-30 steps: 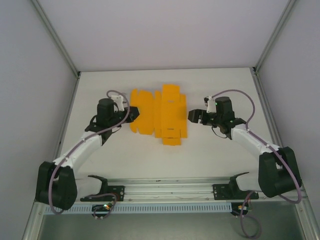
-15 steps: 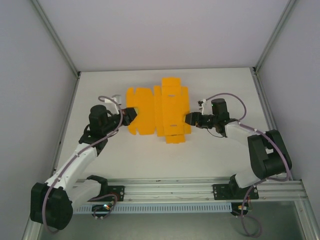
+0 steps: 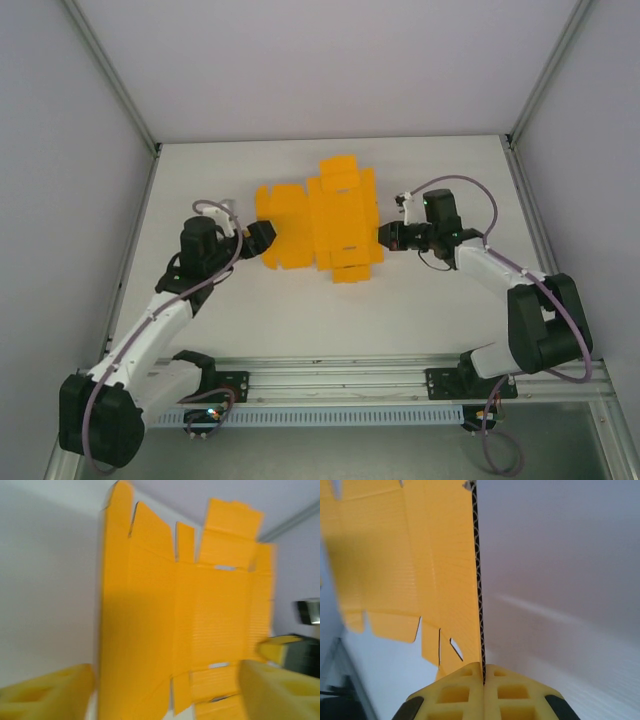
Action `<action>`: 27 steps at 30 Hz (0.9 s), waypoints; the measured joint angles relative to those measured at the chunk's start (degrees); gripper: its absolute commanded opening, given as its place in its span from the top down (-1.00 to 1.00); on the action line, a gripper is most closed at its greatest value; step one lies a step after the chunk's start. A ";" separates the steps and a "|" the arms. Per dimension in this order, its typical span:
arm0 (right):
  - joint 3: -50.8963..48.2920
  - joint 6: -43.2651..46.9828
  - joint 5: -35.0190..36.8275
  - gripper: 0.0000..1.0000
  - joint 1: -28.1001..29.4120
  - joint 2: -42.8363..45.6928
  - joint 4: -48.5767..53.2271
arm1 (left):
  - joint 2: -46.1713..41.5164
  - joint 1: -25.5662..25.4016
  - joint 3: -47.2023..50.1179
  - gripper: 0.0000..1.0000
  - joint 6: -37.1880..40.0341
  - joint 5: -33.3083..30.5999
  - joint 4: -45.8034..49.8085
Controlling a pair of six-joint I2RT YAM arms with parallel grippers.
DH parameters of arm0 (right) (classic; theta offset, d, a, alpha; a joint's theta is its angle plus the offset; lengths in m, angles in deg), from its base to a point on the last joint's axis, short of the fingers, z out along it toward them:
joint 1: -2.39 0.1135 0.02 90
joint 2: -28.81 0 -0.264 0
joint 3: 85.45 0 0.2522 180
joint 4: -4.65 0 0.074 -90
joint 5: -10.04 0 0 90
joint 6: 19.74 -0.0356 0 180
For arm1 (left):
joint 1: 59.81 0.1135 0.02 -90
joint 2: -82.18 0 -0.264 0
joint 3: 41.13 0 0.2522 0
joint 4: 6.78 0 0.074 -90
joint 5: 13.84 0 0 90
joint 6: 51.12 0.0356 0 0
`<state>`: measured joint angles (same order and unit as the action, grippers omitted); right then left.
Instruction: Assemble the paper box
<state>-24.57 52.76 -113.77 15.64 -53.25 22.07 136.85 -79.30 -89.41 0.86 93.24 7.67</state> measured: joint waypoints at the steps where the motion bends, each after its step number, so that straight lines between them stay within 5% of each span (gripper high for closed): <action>1: 1.66 2.03 2.03 1.00 0.98 -0.02 2.95 | -0.57 0.00 0.00 -1.00 0.37 -2.67 2.82; 7: 11.04 15.56 15.47 1.00 8.00 -3.74 17.35 | -1.36 0.02 -1.27 -1.00 3.48 -14.86 17.22; 13: 16.65 31.28 40.70 1.00 16.98 -10.99 22.18 | 2.69 0.02 -3.78 -1.00 5.05 -14.49 18.93; 19: 14.56 49.99 62.49 1.00 24.37 -14.69 10.69 | 8.87 0.02 -7.72 -1.00 5.35 -8.81 15.54; 27: 4.76 64.48 68.74 1.00 29.44 -13.94 -8.44 | 24.35 0.00 -22.97 -0.96 5.55 3.23 12.04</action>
<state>-19.81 117.24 -45.03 45.08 -67.19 13.64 161.20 -79.30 -112.38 6.41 96.47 19.72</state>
